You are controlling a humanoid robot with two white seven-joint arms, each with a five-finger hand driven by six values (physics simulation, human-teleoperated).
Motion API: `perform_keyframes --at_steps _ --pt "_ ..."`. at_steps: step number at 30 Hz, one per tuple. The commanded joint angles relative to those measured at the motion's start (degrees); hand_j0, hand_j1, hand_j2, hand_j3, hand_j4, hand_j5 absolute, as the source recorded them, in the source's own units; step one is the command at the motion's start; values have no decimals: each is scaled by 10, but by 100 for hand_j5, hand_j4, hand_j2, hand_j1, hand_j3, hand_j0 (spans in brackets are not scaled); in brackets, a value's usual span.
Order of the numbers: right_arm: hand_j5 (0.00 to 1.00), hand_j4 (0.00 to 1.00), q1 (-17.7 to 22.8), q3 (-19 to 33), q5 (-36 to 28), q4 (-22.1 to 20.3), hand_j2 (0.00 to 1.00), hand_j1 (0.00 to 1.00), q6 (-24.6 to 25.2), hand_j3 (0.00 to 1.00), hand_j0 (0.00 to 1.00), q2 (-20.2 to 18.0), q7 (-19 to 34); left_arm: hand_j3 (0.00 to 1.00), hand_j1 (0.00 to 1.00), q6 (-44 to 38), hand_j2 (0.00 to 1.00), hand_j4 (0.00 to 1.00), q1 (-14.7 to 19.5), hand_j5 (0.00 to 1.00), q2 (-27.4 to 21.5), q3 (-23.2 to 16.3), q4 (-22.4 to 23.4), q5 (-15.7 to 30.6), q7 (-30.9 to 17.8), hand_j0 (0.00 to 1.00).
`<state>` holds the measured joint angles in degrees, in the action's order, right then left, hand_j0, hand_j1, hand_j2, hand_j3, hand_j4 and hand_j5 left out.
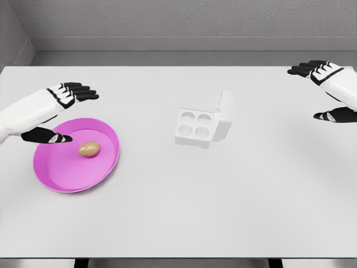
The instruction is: Pack egg into the box and close the box lid
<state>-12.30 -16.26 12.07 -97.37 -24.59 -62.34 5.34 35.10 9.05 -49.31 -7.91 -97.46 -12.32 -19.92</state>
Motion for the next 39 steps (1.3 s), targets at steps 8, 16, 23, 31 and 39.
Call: perform_keyframes --at_steps 8,16,23,31,39 --pt "100 100 0 -32 -1 25 100 100 3 100 100 24 2 100 100 -1 100 100 0 100 -37 -5 11 3 -7 100" --pt "100 100 0 -49 50 58 100 100 4 100 100 95 46 100 100 -1 100 100 3 100 -148 -137 -41 293 -11 100" --pt "100 100 0 -58 61 73 100 100 3 100 100 120 48 100 100 -141 100 100 12 100 -136 -136 -20 295 -7 100" --pt "100 100 -19 -75 73 109 100 100 2 100 100 154 50 100 100 -167 100 100 12 100 -77 -163 -27 272 -7 100" --pt "100 100 -21 -83 85 119 100 100 2 100 100 172 50 94 94 -187 94 94 5 94 -71 -170 -20 268 -8 94"
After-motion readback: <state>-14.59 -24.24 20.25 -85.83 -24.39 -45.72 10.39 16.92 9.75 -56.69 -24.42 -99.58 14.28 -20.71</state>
